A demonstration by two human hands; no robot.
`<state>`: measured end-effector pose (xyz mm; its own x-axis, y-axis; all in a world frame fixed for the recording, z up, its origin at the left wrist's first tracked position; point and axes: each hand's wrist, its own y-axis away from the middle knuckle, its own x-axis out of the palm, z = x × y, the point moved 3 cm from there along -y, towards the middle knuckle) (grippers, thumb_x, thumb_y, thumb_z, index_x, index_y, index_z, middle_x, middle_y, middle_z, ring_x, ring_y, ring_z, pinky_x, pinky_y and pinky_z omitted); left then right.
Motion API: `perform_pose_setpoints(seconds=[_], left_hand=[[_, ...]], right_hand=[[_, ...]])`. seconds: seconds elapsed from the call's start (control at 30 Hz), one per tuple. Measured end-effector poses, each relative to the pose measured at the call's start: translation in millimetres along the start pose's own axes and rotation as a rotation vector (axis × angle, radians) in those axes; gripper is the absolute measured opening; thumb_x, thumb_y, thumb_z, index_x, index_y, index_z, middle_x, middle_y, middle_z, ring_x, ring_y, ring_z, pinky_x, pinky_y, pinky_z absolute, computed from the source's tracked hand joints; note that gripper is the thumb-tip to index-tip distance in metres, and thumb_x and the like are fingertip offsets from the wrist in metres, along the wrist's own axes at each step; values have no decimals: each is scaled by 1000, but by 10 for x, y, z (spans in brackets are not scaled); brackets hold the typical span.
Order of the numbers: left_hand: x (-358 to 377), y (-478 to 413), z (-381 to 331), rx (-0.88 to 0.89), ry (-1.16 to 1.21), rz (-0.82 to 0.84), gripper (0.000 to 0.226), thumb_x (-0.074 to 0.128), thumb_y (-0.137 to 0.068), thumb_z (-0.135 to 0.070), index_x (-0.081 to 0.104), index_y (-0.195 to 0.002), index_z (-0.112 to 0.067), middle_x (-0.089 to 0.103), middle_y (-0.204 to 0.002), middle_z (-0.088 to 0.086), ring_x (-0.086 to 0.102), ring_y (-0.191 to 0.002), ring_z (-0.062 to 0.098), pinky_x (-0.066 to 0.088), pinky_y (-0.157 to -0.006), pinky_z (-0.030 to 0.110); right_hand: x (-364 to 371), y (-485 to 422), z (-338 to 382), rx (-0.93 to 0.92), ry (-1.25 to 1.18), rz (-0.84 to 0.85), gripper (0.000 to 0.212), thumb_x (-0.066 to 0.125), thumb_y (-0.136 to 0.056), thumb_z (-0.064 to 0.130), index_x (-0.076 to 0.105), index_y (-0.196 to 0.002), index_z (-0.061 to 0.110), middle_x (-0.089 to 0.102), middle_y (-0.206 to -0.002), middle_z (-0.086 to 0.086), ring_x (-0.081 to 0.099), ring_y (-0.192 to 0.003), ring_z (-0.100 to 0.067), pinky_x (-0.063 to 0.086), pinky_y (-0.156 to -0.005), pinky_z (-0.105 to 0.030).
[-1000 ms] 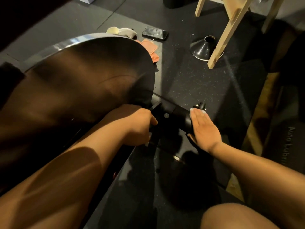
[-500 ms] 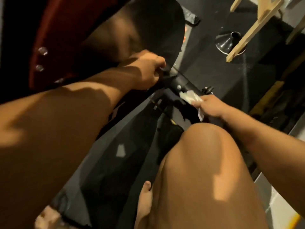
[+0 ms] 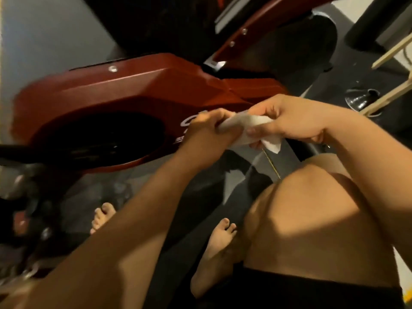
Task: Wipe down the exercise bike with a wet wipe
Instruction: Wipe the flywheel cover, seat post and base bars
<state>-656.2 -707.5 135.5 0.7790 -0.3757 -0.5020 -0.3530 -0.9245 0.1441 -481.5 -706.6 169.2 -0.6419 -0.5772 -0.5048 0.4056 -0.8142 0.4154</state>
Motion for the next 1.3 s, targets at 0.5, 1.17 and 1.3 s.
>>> perform_pose_setpoints(seconds=[0.5,1.17,1.3], left_hand=[[-1517,1642,105,40,391,-449,12,67,-91,-16,63,-100,-10,68,-90,7,67,-81,20,55,-66,28],[-3301,2782,894,42,870,-867,8,56,-97,-2,56,-102,-8,67,-97,14,66,-91,28,58,-83,43],[-3475,3041,1200,-39,884,-1073,20,56,-95,5,48,-97,-13,66,-93,16,68,-81,27,62,-70,40]], right_hand=[[920,-76,2081,-496,452,-134,47,76,-69,45,60,-111,33,61,-102,17,58,-98,0,46,-81,-17],[2155,-666,3862,-748,391,-254,20,68,-88,26,63,-108,25,66,-96,-1,62,-80,-17,54,-76,-32],[2609,-888,4100,-668,325,-118,26,65,-87,13,51,-106,25,57,-93,1,55,-77,-12,42,-60,-15]])
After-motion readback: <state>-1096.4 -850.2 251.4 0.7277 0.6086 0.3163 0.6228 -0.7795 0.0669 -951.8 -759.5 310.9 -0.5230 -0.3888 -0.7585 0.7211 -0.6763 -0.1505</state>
